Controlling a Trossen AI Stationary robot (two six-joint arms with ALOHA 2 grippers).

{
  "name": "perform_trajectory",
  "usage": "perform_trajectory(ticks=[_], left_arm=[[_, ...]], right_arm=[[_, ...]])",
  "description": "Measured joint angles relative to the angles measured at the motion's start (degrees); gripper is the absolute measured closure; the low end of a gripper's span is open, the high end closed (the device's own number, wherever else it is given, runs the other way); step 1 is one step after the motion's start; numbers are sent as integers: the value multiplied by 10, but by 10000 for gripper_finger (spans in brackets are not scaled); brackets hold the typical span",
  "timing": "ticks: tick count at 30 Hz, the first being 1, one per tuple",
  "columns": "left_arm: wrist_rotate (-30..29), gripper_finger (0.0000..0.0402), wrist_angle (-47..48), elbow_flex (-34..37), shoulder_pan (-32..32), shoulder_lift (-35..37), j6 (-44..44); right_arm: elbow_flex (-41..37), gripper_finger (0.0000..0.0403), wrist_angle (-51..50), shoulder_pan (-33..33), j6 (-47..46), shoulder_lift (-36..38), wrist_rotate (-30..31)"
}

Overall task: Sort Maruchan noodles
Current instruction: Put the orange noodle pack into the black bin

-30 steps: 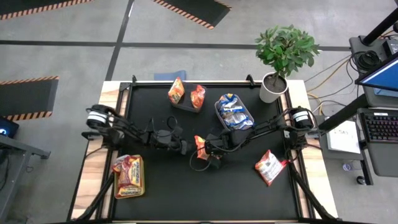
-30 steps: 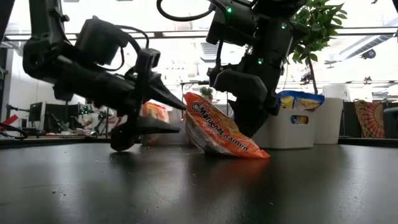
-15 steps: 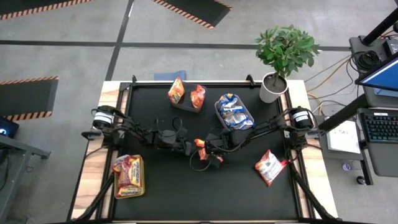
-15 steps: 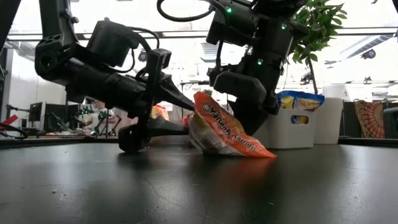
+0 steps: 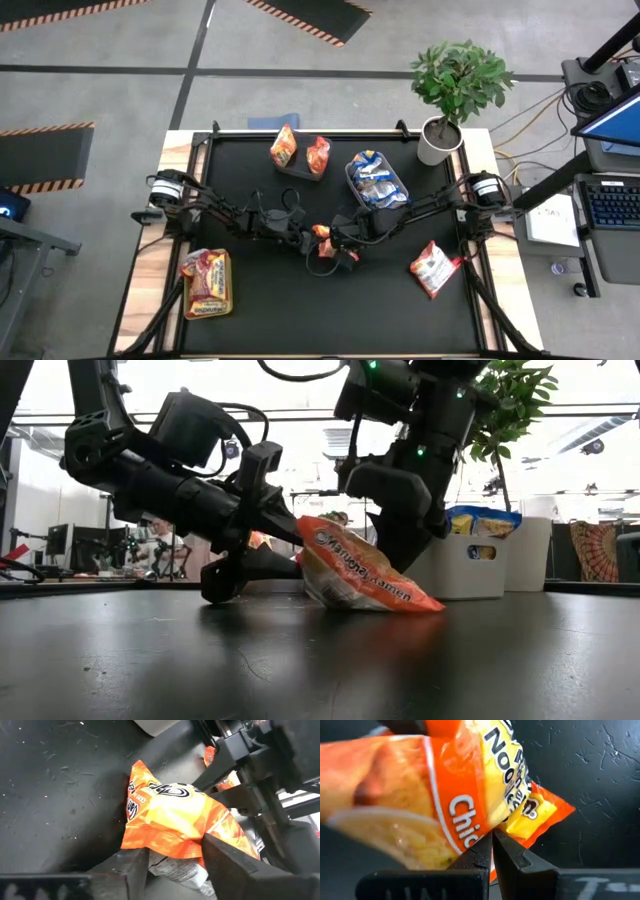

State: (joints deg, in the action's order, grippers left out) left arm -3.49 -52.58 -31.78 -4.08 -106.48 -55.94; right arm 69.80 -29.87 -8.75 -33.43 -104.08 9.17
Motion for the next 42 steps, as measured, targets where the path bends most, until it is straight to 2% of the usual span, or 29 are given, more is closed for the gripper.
perform_trajectory(ticks=[10,12,19,24,32,37,42], left_arm=[[5,379,1,3,1,0,51],[11,394,1,4,2,0,59],[11,401,7,6,3,15,111],[11,401,50,7,6,52,183],[3,401,184,7,6,158,325],[-49,401,267,7,8,230,373],[-65,401,321,7,23,297,404]], right_arm=[[0,394,-24,-1,0,31,-1],[0,394,-33,-1,-1,42,-1],[0,394,-42,-5,0,82,19],[-2,394,-42,-9,1,89,39],[-15,394,-27,-9,4,87,46],[-26,394,10,-9,14,87,46],[-28,394,15,-9,15,87,46]])
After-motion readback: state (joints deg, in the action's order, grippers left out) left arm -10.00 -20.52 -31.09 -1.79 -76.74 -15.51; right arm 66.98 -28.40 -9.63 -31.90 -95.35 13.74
